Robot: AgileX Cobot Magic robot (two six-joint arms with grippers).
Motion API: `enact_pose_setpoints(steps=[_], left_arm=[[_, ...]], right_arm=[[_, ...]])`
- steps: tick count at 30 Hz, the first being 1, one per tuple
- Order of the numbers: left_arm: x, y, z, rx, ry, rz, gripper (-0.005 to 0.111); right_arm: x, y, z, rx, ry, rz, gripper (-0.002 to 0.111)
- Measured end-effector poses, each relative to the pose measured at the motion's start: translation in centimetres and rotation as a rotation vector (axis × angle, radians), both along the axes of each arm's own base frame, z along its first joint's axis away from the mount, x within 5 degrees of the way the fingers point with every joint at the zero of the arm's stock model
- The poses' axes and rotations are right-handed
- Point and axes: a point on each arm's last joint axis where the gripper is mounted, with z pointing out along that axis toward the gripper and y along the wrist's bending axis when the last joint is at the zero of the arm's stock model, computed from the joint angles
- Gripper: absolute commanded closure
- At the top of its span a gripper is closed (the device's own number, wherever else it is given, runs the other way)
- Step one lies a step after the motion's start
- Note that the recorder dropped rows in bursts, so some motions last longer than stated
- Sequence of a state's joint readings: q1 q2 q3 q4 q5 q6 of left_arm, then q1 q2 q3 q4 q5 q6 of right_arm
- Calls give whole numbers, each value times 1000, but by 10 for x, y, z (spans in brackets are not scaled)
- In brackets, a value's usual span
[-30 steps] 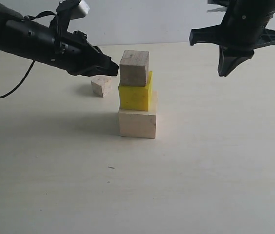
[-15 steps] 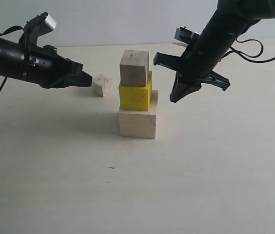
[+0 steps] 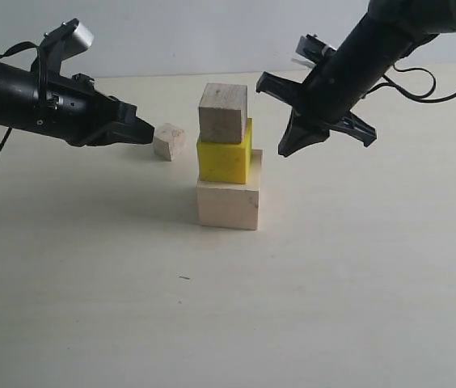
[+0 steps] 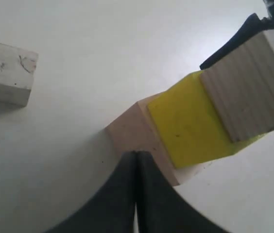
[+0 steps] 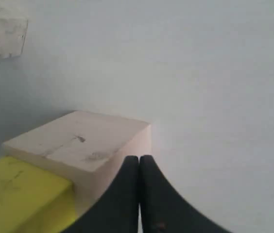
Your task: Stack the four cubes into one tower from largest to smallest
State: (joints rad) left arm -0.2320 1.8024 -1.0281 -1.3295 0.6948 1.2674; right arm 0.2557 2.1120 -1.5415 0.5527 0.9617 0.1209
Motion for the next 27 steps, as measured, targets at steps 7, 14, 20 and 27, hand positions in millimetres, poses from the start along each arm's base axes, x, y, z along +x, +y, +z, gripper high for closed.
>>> enact_pose_setpoints(steps=[7,14,20,27], left_arm=[[0,0,0,-1,1,-1,107],[0,0,0,-2,2,-3,107],[-1,0,0,-4,3,-6,107],[-1,0,0,-4,3,-6,107]], right_arm=[[8,-26,2,54,43,-123,108],[9,-19,-8,139,123,-164,108],[11,-11,-30,228,209,-198,108],[11,-9,-32,239,217,-204,108]])
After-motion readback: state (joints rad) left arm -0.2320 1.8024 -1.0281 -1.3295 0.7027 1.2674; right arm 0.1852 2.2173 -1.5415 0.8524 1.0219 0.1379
